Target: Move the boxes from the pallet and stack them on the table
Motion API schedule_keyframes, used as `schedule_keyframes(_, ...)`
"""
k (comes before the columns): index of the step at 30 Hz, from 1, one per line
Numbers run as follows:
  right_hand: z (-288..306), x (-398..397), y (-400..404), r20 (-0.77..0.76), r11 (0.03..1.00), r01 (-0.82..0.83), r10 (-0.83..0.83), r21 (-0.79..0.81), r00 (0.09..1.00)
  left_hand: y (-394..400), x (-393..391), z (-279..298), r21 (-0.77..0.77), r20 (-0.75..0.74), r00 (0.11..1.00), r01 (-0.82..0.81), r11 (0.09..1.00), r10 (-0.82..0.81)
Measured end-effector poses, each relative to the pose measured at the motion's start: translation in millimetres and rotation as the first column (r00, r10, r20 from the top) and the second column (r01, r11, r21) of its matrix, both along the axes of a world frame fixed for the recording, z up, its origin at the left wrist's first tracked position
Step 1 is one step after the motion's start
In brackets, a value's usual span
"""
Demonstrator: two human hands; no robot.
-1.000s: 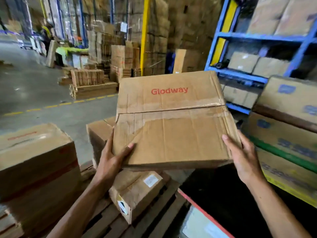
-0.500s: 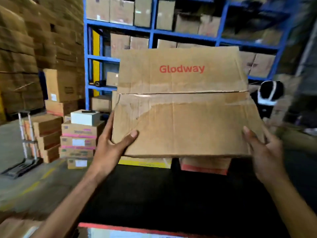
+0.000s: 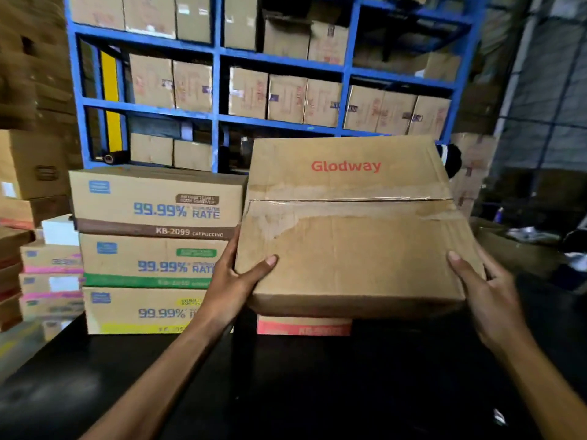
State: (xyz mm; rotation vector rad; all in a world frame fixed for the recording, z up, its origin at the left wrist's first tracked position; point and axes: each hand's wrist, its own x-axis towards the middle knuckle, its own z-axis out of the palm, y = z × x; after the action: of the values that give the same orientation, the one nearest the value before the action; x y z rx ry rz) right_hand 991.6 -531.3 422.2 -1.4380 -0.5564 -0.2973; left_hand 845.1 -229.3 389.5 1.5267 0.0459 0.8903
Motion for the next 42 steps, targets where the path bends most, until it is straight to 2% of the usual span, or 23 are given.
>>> schedule_keyframes(9, -19, 130, 39, -0.099, 0.999, -0.003, -0.001, -0.032, 0.995, 33, 135, -17, -0.115, -0.041, 0.995, 0.080, 0.990, -0.086)
schedule_keyframes(14, -21, 213, 88, -0.190, 0.994, -0.063, 0.045, -0.090, 0.981, 81, 223, -25, -0.151, -0.074, 0.994, 0.066, 0.986, -0.078)
schedule_keyframes(19, -29, 288, 128, -0.205, 0.985, -0.076, 0.043, -0.154, 0.978, 123, 284, -34, -0.154, -0.154, 0.985, 0.052, 0.987, -0.076)
schedule_keyframes(28, -36, 365, 181, -0.269, 0.981, -0.147, 0.109, -0.126, 0.957, 151, 324, -33, -0.201, -0.215, 0.976, -0.091, 0.975, 0.047)
schedule_keyframes(35, -35, 388, 205, -0.387, 0.959, -0.234, 0.157, -0.162, 0.909, 177, 332, -30, -0.187, -0.347, 0.927, -0.217, 0.958, 0.142)
schedule_keyframes(42, -39, 396, 215, -0.452, 0.959, -0.244, 0.156, -0.142, 0.878, 173, 346, -23, -0.147, -0.311, 0.916, -0.312, 0.939, 0.256)
